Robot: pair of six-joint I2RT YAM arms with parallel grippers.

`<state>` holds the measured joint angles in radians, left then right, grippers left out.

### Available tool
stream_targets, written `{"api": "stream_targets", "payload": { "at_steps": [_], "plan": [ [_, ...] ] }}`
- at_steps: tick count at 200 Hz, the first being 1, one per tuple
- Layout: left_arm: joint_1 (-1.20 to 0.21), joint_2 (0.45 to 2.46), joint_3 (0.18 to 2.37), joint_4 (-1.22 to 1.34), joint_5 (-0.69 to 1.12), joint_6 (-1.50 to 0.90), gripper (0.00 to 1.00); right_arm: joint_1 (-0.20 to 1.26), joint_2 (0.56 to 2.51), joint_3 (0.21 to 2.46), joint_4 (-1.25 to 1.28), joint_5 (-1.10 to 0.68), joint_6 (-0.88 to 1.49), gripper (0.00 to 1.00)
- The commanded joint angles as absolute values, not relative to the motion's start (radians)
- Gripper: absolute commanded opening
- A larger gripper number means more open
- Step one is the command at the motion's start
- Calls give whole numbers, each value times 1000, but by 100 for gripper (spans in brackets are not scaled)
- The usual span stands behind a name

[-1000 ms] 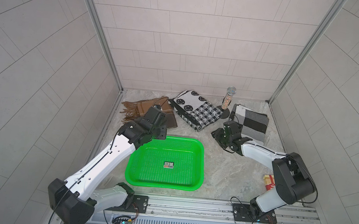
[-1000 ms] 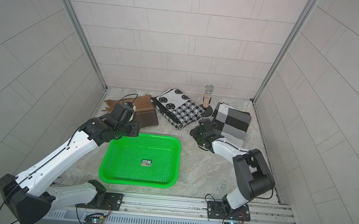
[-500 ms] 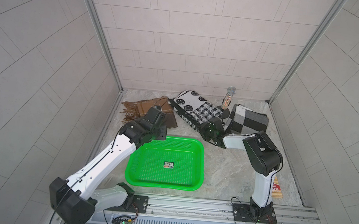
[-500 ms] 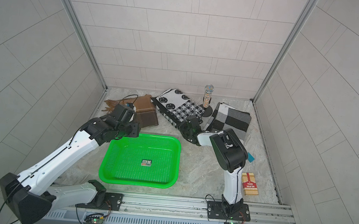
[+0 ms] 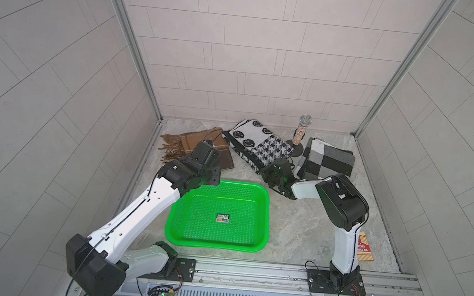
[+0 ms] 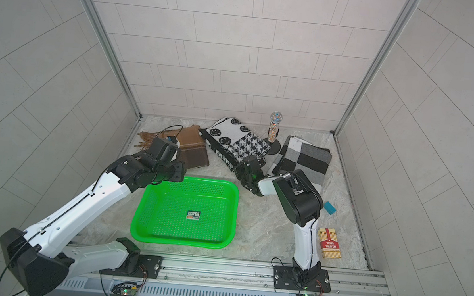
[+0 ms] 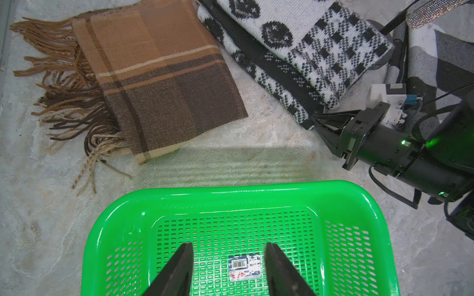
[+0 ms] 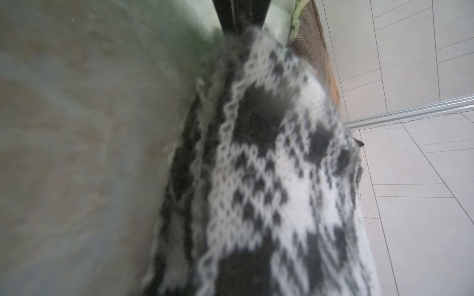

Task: Put the folded scarf in the basket
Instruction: Pick up the scarf at the center of the board.

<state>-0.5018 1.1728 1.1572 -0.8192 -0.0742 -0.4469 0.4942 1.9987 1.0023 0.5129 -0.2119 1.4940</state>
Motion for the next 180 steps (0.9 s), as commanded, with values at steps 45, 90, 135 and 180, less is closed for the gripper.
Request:
{"api": "stream_targets", "payload": {
  "at_steps": [45,90,135,180],
  "plan": [
    [-496,1174,1145,-795,-43,-470,51,519,1747,975,318,-130,1460,0],
    [-497,1180,1135,-777,-17,-479,52,537,1602,925,175,-84,1449,0],
    [-497,1193,1133,-759,0,-479,51,575,1473,872,30,-29,1453,0],
    [-496,1237,1155,-731,12,-459,52,628,1421,832,-30,0,1477,0]
  ]
}}
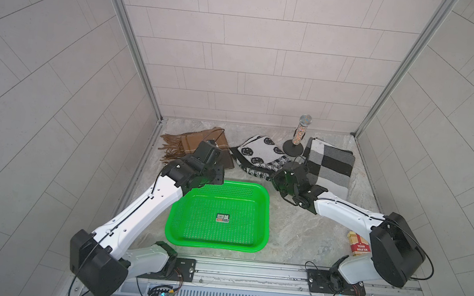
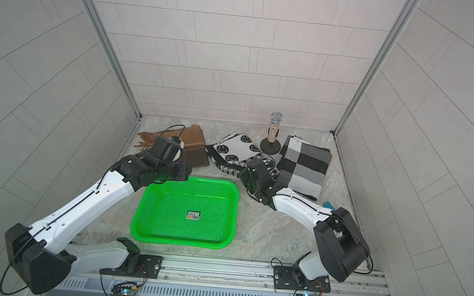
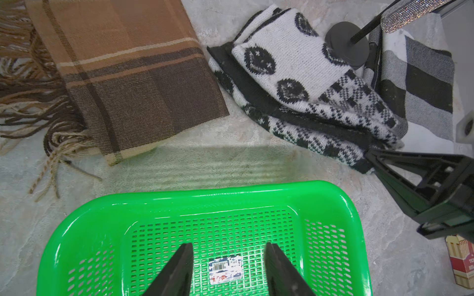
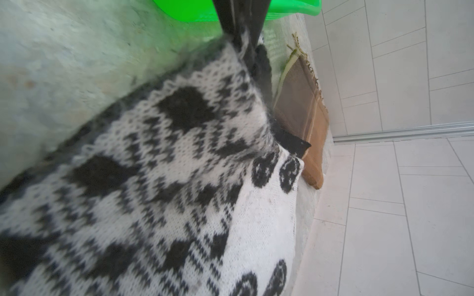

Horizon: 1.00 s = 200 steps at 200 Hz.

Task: Put the folded scarf in the basket
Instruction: Pick up the scarf at the center of the board.

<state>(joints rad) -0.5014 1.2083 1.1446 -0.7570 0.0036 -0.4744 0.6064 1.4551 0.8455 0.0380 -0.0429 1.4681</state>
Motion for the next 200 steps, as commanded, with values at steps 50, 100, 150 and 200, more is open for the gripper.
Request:
{"api": "stream_targets", "payload": {
  "at_steps": [50,100,150,200],
  "plan": [
    [-484,1367,1254,-704,29,-424,53,642,1387,771,-84,10,1508,0],
    [-455,1549,1394,-657,94,-361,64,633,1362,767,-90,-45,1428,47],
    [-380,1843,1664,-682,241,-214,83,545,1264,751,-201,-66,1307,77],
    [-349,2216,2088,-865,288,-16,86,330,1313,745,-221,-318,1149,80]
  ]
}}
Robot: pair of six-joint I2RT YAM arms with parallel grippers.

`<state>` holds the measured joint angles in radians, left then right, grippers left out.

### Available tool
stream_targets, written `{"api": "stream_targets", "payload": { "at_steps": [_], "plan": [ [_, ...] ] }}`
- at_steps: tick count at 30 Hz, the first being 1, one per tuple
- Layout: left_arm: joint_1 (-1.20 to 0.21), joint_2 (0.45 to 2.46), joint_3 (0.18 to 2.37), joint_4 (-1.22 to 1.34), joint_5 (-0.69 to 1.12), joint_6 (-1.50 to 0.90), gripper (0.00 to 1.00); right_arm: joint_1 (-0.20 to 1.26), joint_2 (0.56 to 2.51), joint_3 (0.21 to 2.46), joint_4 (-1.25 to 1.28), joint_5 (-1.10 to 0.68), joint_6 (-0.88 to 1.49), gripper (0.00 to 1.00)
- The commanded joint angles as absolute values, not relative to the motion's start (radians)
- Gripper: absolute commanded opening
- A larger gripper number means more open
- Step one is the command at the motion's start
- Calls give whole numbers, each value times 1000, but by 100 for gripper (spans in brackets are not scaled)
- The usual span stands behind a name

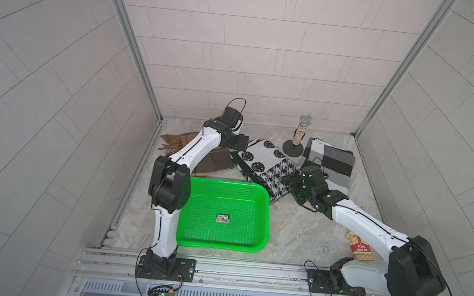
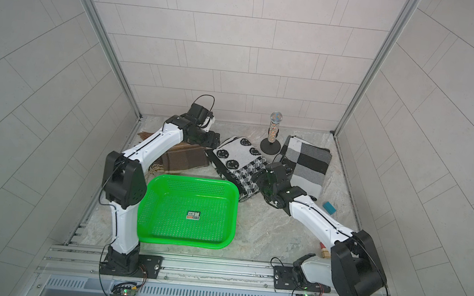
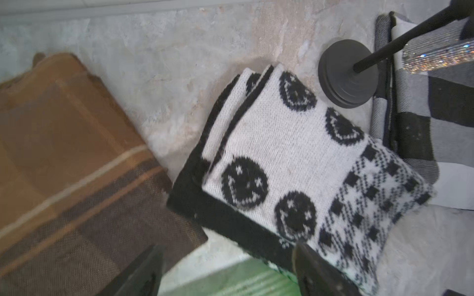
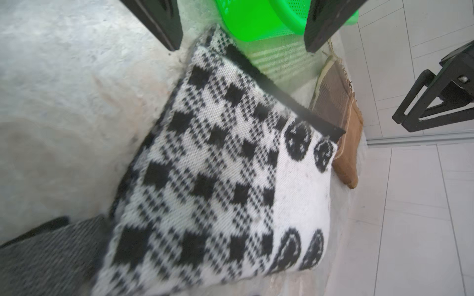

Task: Put the folded scarf in the basket
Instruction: Pick up the scarf at the center of the board.

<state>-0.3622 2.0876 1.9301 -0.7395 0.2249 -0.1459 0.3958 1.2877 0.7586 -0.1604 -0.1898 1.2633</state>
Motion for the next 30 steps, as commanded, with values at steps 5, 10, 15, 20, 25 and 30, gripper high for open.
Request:
{"api": "stream_targets", "payload": {
  "at_steps": [5,10,15,20,25,30],
  "plan": [
    [-314,2404,2333,-937,394,-4,89,304,1305,757,-278,-319,1070,83],
    [-291,2586,2545,-961,504,-7,93,302,1313,762,-302,-345,1051,84],
    [-290,2669,2595,-980,535,5,94,302,1327,757,-302,-353,1052,84],
    [-291,2714,2602,-973,620,2,96,302,1339,761,-302,-357,1048,84],
    [-318,2734,2604,-966,640,0,95,300,1332,739,-302,-345,1045,84],
    [-358,2744,2603,-1002,607,25,82,261,1340,711,-264,-360,1048,84]
  ]
}}
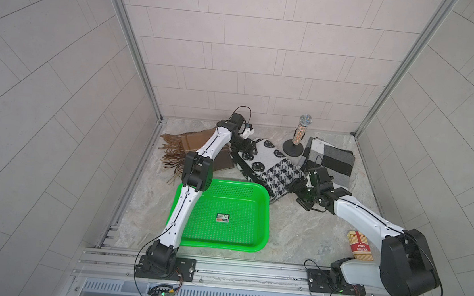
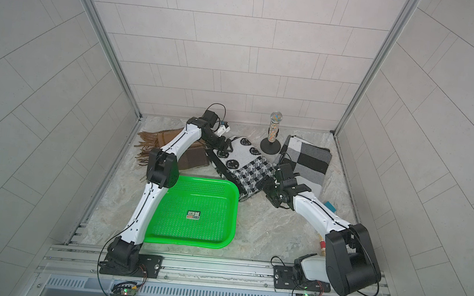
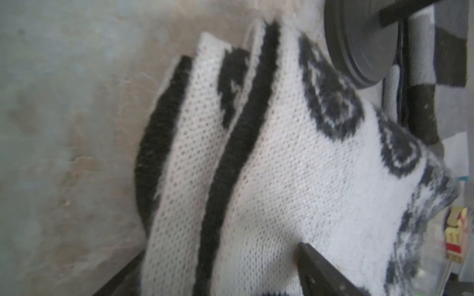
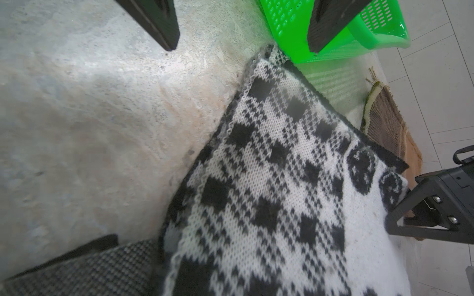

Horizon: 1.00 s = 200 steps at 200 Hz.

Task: Put the folded scarf in the basket
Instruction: Pick up the scarf at the center of the board.

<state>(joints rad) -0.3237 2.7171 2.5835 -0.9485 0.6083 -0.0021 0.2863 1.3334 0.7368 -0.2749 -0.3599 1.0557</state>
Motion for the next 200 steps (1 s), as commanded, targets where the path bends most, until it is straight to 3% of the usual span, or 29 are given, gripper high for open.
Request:
{"api": "stream_targets", "payload": {
  "at_steps": [1,57,86,118,146,183,200],
  "plan": [
    [-363,2744,2604,-1010,598,29,80,251,1347,706,-248,-369,1048,84],
    [-369,2732,2603,-1032,579,20,52,215,1537,636,79,-505,1147,84],
    [-374,2726,2604,-1040,581,6,27,210,1645,590,268,-530,1215,81],
    [-377,2723,2607,-1041,578,-19,0,212,1715,582,380,-538,1251,72],
    [-378,2716,2615,-1030,582,-52,0,217,1746,588,389,-532,1259,59],
    [-380,2705,2636,-1022,586,-109,0,231,1749,618,351,-505,1256,31],
    [-379,2698,2649,-1019,585,-161,0,240,1738,674,297,-488,1238,12]
  ]
}}
